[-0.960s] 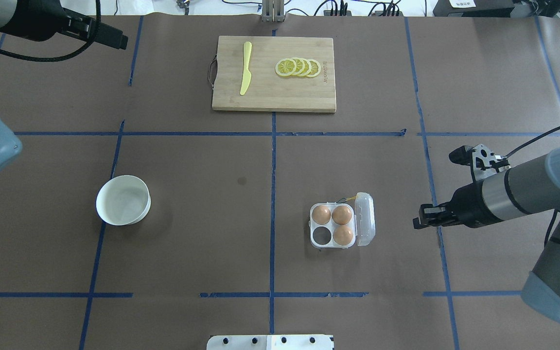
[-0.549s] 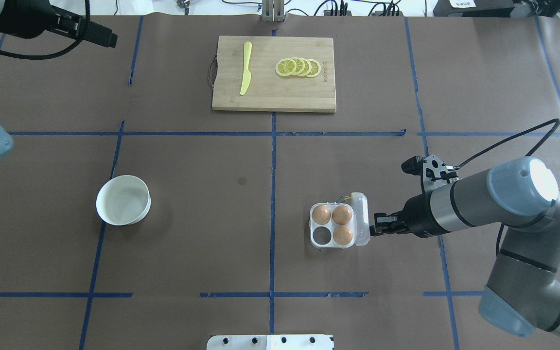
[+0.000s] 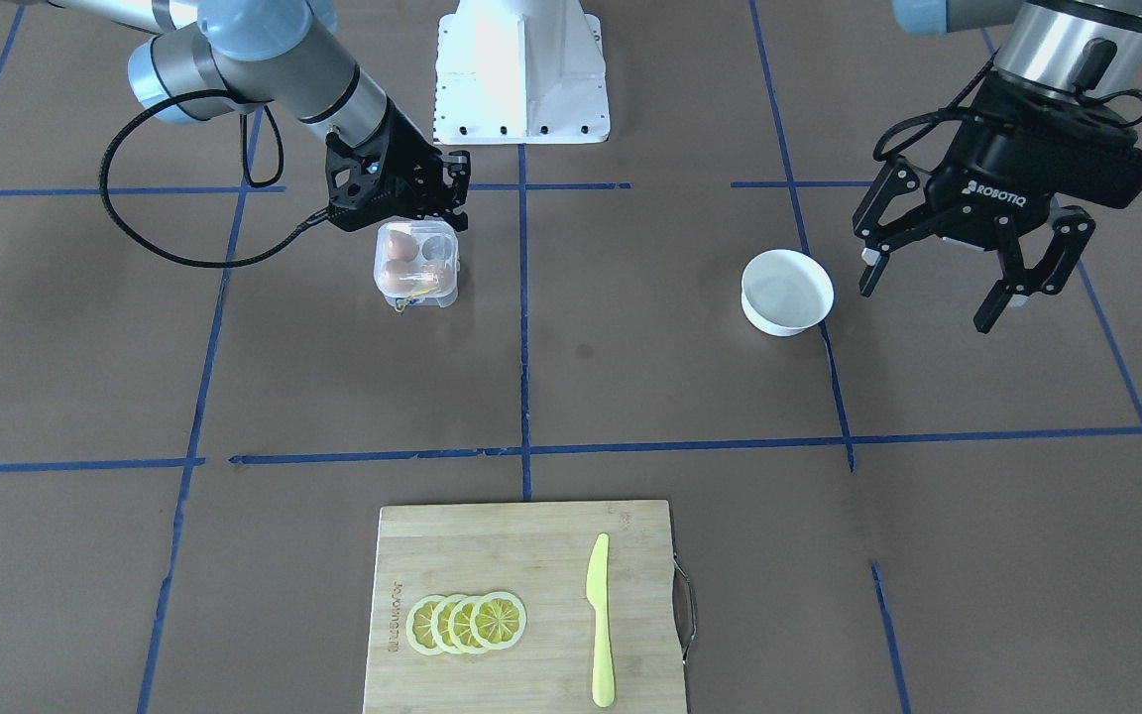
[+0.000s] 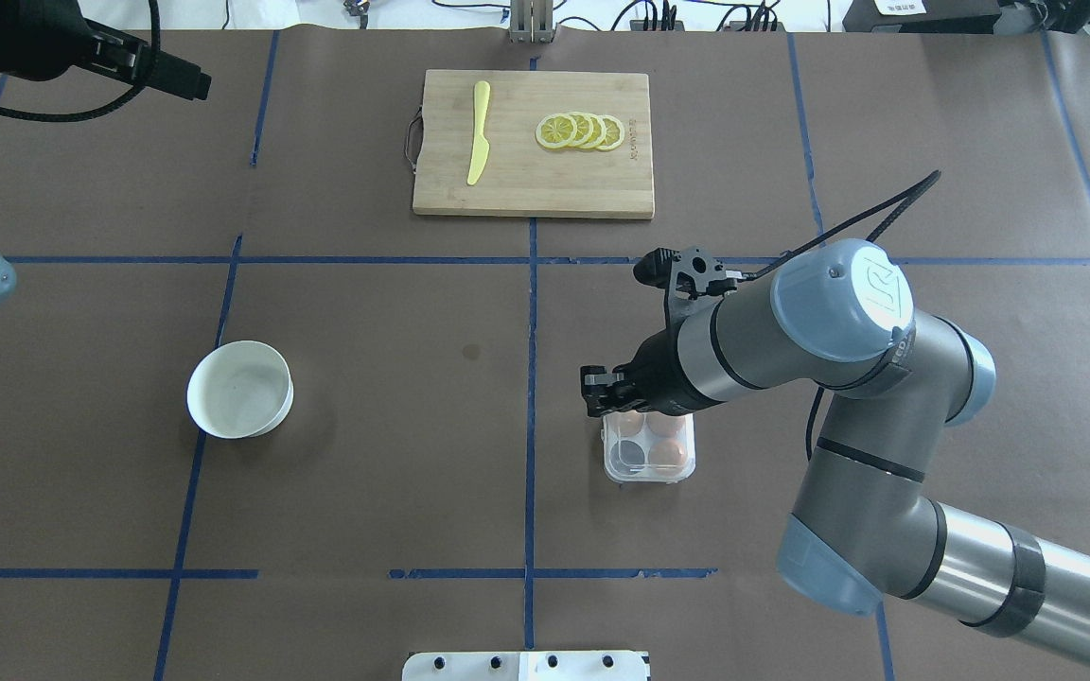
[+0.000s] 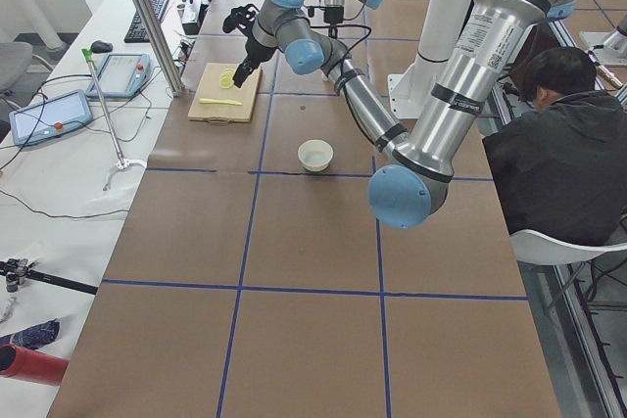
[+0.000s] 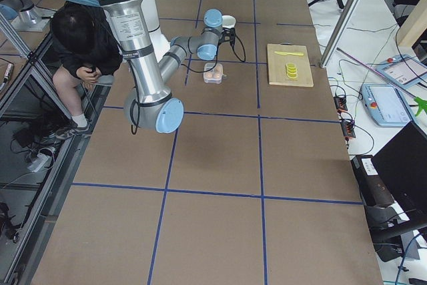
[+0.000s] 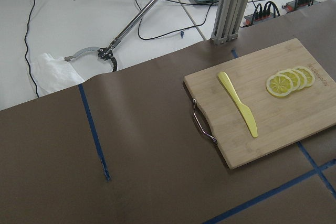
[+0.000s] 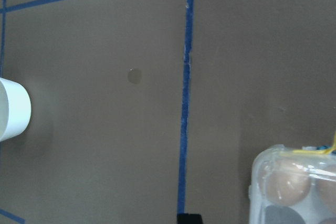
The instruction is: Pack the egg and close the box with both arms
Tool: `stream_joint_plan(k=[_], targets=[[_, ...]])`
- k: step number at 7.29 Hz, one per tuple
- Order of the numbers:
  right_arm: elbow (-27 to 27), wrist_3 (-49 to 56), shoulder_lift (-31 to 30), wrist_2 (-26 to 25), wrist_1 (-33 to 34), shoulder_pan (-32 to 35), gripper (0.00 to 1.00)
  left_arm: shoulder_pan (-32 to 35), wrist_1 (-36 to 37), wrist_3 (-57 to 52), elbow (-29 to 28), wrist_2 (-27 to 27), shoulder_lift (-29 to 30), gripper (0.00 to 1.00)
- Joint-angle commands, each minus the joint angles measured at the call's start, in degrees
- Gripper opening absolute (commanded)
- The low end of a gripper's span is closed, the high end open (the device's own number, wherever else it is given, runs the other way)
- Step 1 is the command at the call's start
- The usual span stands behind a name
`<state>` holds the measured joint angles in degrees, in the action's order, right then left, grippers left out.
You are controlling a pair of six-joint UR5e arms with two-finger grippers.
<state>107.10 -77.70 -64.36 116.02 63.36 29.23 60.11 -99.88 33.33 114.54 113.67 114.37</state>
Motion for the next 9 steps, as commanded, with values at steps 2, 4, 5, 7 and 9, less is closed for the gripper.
stream_joint_plan(k=[2, 4, 5, 7, 9], targets=[[2.1, -5.0, 3.4, -3.7, 0.7, 0.3, 1.0, 0.1, -1.0, -0.1, 0.7, 1.4, -6.1, 1.0], [3.9, -4.0, 4.3, -3.4, 10.4, 4.2, 1.0, 2.8, -0.4, -6.5, 0.0, 1.7, -11.3, 1.0], [4.3, -0.6, 4.0, -3.6, 15.6, 6.4, 1.0, 6.6, -0.1, -12.9, -0.4, 2.4, -15.0, 1.0], [5.0, 15.2, 3.5, -2.7, 28.2, 12.7, 1.0, 13.5, 5.1, -26.0, -2.5, 2.4, -17.9, 1.0], [8.9, 37.5, -0.7, 1.8, 41.0, 22.6, 1.0, 21.3, 6.5, -40.6, -9.7, 3.0, -18.0, 1.0]])
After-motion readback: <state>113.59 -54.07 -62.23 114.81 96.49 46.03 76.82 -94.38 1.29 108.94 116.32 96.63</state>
